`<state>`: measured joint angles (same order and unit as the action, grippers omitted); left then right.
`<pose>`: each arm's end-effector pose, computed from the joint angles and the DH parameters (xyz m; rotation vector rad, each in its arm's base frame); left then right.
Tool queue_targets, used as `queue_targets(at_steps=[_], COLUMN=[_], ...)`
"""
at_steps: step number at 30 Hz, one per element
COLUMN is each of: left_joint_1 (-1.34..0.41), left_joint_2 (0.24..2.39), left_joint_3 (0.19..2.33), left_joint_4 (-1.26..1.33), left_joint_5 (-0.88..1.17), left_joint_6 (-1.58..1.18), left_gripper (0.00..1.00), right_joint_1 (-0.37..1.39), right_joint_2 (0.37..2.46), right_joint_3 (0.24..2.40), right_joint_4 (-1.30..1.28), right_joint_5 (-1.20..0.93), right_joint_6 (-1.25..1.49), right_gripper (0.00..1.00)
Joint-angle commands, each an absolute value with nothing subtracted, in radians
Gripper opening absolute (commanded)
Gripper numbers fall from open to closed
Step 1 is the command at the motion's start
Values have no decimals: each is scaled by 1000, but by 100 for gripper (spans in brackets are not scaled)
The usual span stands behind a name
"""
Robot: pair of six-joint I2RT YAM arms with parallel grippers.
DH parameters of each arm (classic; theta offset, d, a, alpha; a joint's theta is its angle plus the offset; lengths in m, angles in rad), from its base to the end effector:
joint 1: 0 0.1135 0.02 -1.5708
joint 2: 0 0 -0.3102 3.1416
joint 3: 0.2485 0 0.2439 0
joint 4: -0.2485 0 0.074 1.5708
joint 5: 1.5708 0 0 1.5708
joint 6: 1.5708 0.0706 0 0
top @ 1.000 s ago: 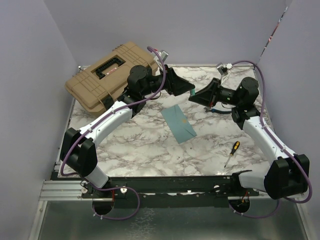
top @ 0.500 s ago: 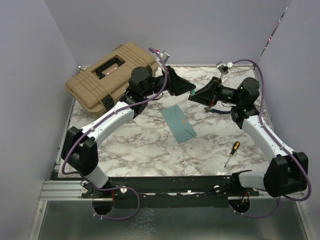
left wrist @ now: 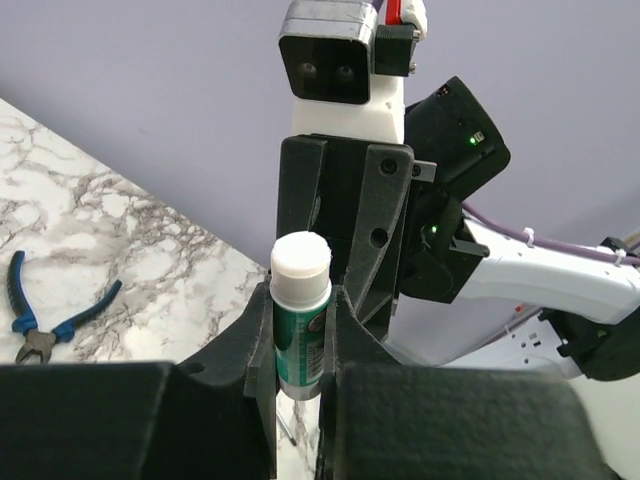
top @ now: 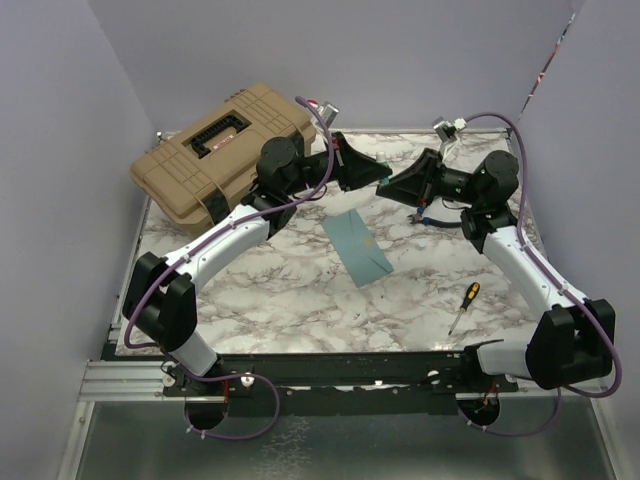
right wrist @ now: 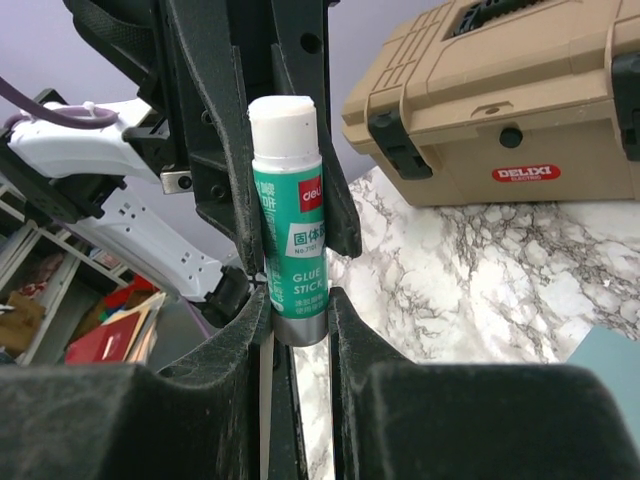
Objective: Place the letter into the envelope and seal it
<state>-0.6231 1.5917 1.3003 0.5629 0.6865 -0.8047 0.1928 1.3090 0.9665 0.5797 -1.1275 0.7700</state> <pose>0.2939 -0.2663 0.4477 0.5362 1.4737 -1.6064 0.2664 0.1170 0.4147 -0.6315 1.5446 1.4943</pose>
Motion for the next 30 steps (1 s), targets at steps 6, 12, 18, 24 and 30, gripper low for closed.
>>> queue_targets(at_steps=[6, 12, 18, 24, 30], left_joint_1=[-630, -630, -629, -610, -544], left_joint_2=[1573, 1579, 1576, 1541, 1504], left_joint_3=[1288, 1390, 1482, 1423, 1379], left_joint_4=[508, 191, 82, 189, 361], left_joint_5=[408, 139, 62, 275, 595], left_joint_6=[-880, -859, -817, -651, -645], left_gripper=[0, 0, 0, 0, 0], right_joint_1=[283, 509, 562, 556, 451], right_joint_2=[1281, 1321, 1341, 1244, 1162], right_joint_3=[1119, 1178, 1225, 1215, 1097], right_joint_4=[94, -65, -80, -75, 81], right_joint_5=[-738, -88, 51, -439, -732], right_joint_6=[398, 180, 200, 226, 418], right_gripper=[0, 0, 17, 86, 84])
